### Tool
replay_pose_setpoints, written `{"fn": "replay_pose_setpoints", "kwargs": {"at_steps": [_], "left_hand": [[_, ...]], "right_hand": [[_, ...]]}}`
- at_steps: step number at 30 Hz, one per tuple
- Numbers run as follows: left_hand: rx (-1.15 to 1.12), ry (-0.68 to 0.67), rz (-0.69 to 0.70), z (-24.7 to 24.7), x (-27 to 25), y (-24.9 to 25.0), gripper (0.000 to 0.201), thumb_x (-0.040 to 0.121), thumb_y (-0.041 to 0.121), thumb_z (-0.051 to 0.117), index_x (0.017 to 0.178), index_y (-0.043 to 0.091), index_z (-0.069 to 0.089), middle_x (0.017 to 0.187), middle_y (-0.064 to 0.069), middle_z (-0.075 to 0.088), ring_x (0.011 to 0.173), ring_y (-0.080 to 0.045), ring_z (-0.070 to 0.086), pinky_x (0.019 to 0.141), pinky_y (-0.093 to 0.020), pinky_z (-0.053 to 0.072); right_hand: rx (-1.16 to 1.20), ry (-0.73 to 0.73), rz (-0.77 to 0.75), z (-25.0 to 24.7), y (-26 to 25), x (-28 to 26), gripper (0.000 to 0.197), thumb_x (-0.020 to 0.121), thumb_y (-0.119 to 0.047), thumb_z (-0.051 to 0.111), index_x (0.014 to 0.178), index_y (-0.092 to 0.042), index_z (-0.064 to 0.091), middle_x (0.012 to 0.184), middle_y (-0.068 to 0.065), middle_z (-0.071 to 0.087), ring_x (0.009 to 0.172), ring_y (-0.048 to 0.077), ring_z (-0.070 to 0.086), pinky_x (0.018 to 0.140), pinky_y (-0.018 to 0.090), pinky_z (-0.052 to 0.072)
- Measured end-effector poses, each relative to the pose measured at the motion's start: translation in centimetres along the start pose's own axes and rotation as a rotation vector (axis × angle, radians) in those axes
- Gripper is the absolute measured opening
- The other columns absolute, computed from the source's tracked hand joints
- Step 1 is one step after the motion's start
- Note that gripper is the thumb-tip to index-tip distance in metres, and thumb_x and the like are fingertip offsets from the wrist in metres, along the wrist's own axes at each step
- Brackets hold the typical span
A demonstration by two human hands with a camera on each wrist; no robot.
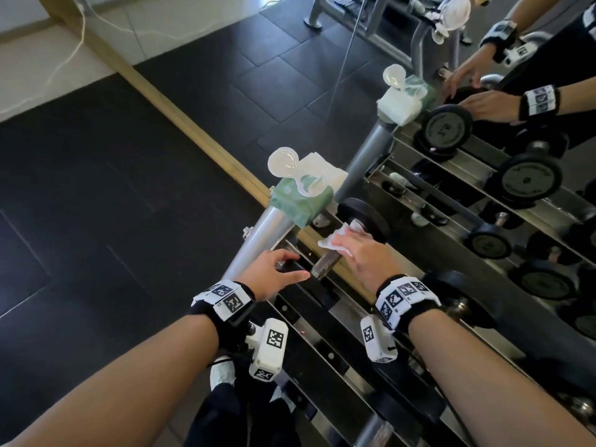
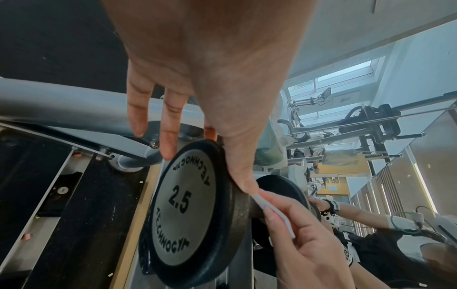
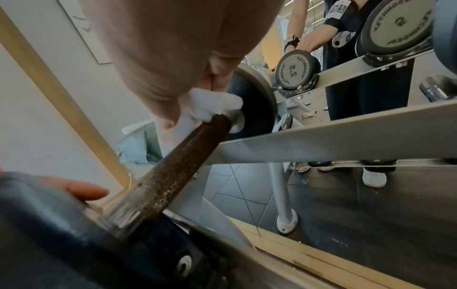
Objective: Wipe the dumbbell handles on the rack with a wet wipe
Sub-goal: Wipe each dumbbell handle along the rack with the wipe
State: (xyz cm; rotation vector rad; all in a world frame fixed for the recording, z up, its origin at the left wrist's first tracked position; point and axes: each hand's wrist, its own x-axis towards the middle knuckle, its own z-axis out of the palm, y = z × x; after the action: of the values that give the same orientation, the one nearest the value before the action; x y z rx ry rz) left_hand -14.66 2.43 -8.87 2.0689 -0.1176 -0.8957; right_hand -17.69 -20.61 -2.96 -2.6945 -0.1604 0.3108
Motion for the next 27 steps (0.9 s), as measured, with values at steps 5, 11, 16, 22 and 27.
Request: {"fn": "replay_pose_setpoints", "kwargs": {"at_steps": [5, 11, 16, 22, 27], "left_hand": [[-0.001, 0.015, 0.001, 0.1, -0.2, 0.0, 0.053, 0.074, 0.062, 0.074, 0.121, 0.042, 0.06, 0.128, 0.004, 0.056, 0.106, -0.025, 0.065, 0.097, -0.043, 0.052], [-0.012, 0.014, 0.008, 0.1, -0.4, 0.3, 0.053, 0.075, 0.059, 0.075, 0.123, 0.04, 0.06, 0.134, 0.005, 0.052, 0.106, -0.022, 0.064, 0.096, -0.042, 0.053], [0.017, 0.009, 0.005, 0.1, -0.6, 0.4, 0.053, 0.077, 0.06, 0.072, 0.125, 0.042, 0.058, 0.137, 0.007, 0.048, 0.106, -0.02, 0.063, 0.099, -0.04, 0.051], [-0.007, 0.024, 0.013, 0.3, -0.9, 0.5, 0.052, 0.079, 0.058, 0.072, 0.125, 0.04, 0.058, 0.134, 0.005, 0.049, 0.108, -0.02, 0.061, 0.099, -0.041, 0.051], [-0.024, 0.031, 0.02, 0.3, -0.8, 0.5, 0.049, 0.08, 0.055, 0.073, 0.124, 0.039, 0.059, 0.129, 0.004, 0.052, 0.1, -0.016, 0.064, 0.088, -0.034, 0.056]], "right_hand": [[-0.07, -0.087, -0.082, -0.3, 1.4, 1.0, 0.035, 0.106, -0.023, 0.042, 0.135, -0.017, 0.06, 0.145, 0.002, 0.052, 0.144, 0.016, 0.034, 0.12, 0.029, 0.02], [-0.319, -0.228, -0.317, 2.1, 0.6, 1.4, 0.034, 0.1, -0.01, 0.044, 0.129, -0.019, 0.06, 0.13, -0.001, 0.061, 0.132, 0.02, 0.045, 0.121, 0.034, 0.018], [-0.431, -0.268, -0.221, 0.4, 1.9, 3.2, 0.035, 0.101, -0.018, 0.042, 0.133, -0.024, 0.054, 0.135, -0.006, 0.055, 0.133, 0.013, 0.042, 0.122, 0.037, 0.02], [-0.306, -0.337, -0.174, 1.4, 0.9, 2.5, 0.041, 0.108, -0.031, 0.025, 0.14, -0.03, 0.049, 0.141, -0.006, 0.055, 0.142, 0.015, 0.036, 0.125, 0.04, 0.0], [-0.007, -0.148, -0.073, -0.4, 0.3, 3.3, 0.033, 0.106, -0.026, 0.036, 0.129, -0.023, 0.06, 0.111, 0.011, 0.069, 0.107, 0.028, 0.064, 0.105, 0.038, 0.045]]}}
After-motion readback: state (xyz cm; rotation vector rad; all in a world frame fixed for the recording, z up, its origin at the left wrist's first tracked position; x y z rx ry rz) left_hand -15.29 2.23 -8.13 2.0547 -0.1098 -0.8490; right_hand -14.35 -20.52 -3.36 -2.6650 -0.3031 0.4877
